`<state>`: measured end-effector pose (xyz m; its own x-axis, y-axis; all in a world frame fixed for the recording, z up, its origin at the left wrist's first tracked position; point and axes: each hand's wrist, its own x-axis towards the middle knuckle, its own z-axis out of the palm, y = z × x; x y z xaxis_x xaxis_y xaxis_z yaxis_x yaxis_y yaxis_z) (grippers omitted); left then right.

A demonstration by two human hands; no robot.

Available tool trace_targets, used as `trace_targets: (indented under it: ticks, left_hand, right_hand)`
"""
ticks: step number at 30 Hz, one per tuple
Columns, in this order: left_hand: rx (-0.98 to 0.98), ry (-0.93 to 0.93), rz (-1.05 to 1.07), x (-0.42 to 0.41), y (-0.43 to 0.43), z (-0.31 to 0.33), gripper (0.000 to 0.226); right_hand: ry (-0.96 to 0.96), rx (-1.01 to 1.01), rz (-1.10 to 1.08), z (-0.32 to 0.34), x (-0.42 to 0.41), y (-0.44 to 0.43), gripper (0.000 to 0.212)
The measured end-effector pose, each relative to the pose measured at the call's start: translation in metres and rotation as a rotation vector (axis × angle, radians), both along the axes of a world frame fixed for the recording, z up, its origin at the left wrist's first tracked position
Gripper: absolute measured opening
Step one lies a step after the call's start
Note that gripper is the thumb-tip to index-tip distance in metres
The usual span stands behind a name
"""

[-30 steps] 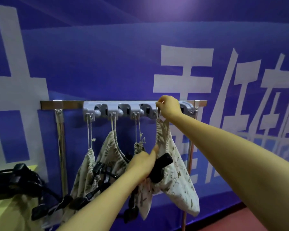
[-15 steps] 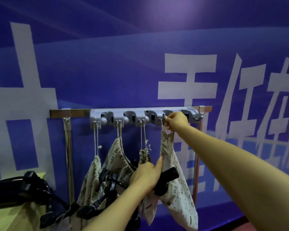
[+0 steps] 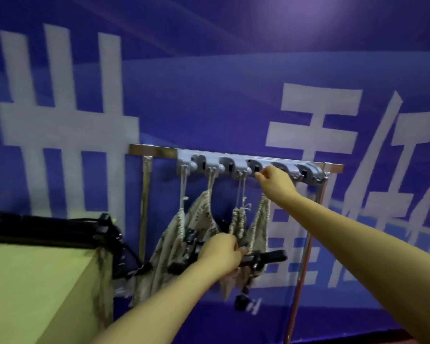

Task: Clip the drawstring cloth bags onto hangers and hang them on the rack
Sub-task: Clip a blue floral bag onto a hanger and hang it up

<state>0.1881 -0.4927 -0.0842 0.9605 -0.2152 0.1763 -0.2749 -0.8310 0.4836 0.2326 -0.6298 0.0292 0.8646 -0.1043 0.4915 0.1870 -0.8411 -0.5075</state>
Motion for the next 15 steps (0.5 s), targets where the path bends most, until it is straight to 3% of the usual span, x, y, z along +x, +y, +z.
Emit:
trace_targets:
  ticks: [6, 15]
  left_hand:
    - [-0.078, -0.067, 0.132, -0.061, 0.087, 0.019, 0.031]
    - [-0.184, -0.21, 0.555, -0.179, 0.284, -0.005, 0.024]
  right_hand:
    - [0.024, -0.059, 0.198, 0.007, -0.044, 0.073, 0.041]
    - [0.238, -0.024, 0.609, -0.061, -0.16, 0.263, 0.04]
